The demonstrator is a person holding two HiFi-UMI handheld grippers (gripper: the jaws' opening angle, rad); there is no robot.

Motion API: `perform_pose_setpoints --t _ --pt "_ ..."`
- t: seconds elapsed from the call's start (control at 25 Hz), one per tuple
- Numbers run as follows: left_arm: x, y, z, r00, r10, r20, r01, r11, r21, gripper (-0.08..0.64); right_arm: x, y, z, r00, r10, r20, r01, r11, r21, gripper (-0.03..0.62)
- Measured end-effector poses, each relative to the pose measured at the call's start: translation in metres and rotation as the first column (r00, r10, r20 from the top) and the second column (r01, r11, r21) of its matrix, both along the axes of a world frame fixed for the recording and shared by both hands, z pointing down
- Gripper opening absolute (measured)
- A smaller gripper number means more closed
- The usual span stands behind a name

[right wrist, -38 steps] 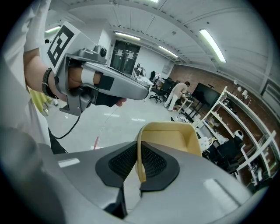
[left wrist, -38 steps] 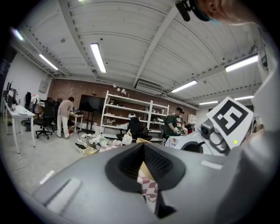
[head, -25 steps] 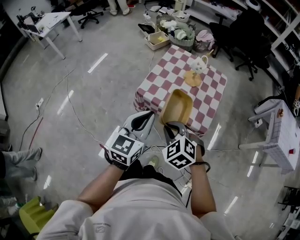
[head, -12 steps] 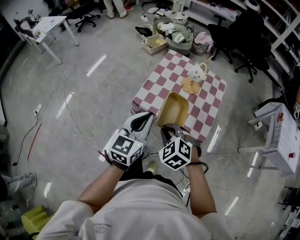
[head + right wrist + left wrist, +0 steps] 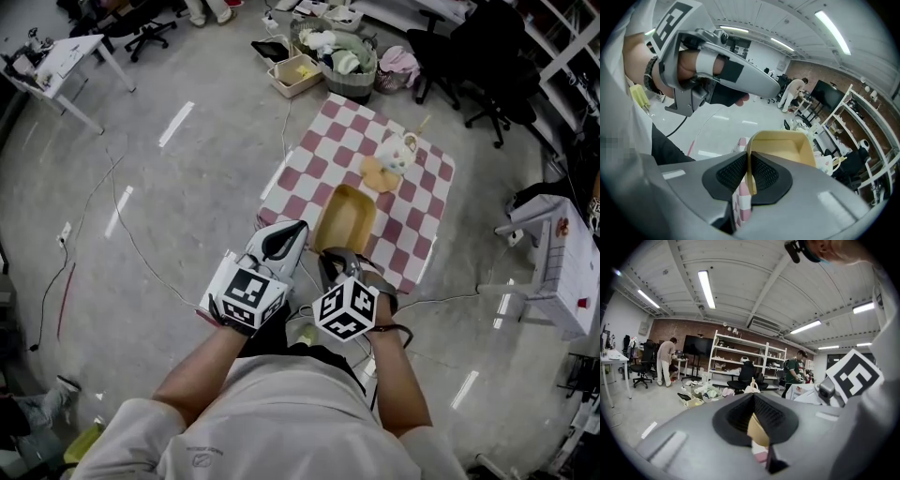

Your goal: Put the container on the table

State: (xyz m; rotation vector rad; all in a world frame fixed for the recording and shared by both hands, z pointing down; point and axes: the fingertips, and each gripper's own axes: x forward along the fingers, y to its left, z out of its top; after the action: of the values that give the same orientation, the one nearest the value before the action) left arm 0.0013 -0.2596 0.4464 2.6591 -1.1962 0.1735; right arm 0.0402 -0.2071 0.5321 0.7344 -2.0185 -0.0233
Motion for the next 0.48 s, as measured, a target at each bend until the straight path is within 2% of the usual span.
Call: perform_pose_setpoints --t 0.48 --pt "-0.003 -0.073 0.078 0.995 0.096 0.009 -0.096 0.993 -0.065 0.006 -0.006 -0.065 0.082 0.994 0.077 -0.071 -0.082 0.995 -0.062 0.037"
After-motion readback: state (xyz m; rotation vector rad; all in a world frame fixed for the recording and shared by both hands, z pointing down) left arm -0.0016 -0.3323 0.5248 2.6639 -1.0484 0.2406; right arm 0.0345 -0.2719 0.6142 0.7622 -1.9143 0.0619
